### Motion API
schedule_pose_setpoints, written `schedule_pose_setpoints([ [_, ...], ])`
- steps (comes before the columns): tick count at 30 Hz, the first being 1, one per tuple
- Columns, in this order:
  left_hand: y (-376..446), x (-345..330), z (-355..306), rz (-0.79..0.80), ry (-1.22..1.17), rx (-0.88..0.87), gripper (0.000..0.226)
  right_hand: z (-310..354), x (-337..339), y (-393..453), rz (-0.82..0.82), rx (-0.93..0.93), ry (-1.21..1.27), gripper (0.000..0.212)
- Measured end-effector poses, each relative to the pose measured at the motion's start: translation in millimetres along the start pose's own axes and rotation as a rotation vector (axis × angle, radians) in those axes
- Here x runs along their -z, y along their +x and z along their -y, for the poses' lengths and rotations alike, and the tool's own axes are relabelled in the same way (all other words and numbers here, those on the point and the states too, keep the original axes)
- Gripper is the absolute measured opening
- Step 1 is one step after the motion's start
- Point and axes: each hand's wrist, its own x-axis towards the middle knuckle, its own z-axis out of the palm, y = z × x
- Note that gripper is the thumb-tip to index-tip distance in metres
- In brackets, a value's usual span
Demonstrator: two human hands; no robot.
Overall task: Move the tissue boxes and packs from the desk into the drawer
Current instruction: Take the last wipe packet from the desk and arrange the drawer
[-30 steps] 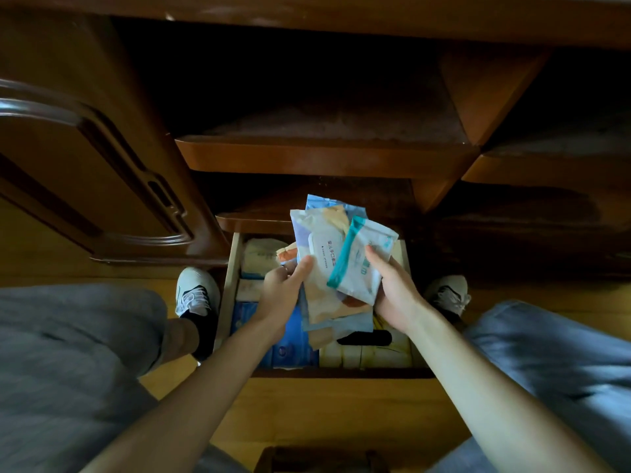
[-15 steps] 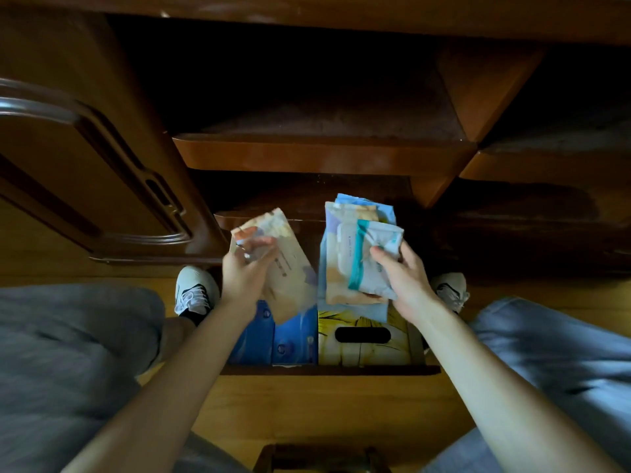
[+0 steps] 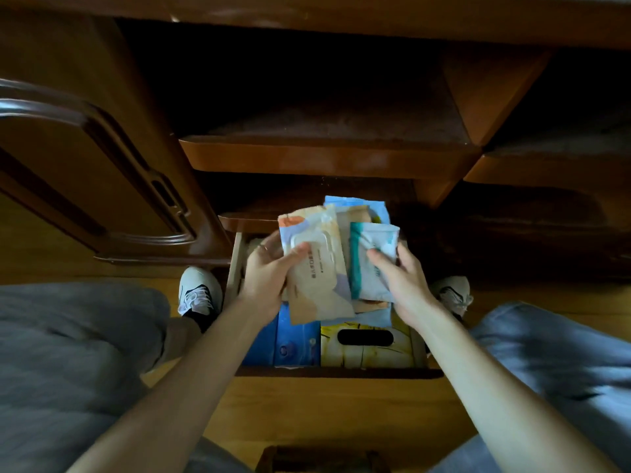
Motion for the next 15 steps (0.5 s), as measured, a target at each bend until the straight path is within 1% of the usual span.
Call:
schedule_pose_setpoints([
  [1, -2.1, -2.6, 5.8, -0.035, -0.011, 0.045, 0.037, -0.8, -6.6, -2.2, 0.020, 0.005, -0.008, 0.026],
  [3, -2.2, -2.7, 13.7, -0.104, -0.051, 0.079, 0.043, -1.8, -16.2, -5.4, 0.062, 0.017, 0.001, 0.022],
  [4, -0.8, -1.7, 14.9, -0.112, -0.061, 0.073, 0.046, -1.8, -18.8, -6.4, 0.073, 0.017, 0.010, 0.020],
  [6, 1.5, -2.1, 14.8, -0.066, -0.072, 0.066, 0.046, -1.5, -22.6, -8.1, 0.070, -0.002, 0.011, 0.019],
  [9, 1.3, -4.5, 16.1, 0.063, -0.089, 0.103, 0.044, -3.2, -25.0, -10.2, 0.093, -0.014, -0.016, 0.018],
  [11, 1.8, -3.6, 17.2, 0.088, -0.086, 0.139, 0.047, -3.9, -24.6, -10.2, 0.118, -0.037, -0.007, 0.018],
  [13, 1.6, -0.7, 17.2, 0.088, -0.064, 0.176, 0.055, -2.8, -24.2, -9.5, 0.124, -0.071, 0.033, 0.019],
  [15, 2.2, 2.8, 17.8, 0.075, -0.048, 0.184, 0.059, 0.7, -22.8, -7.6, 0.094, -0.091, 0.090, 0.020],
])
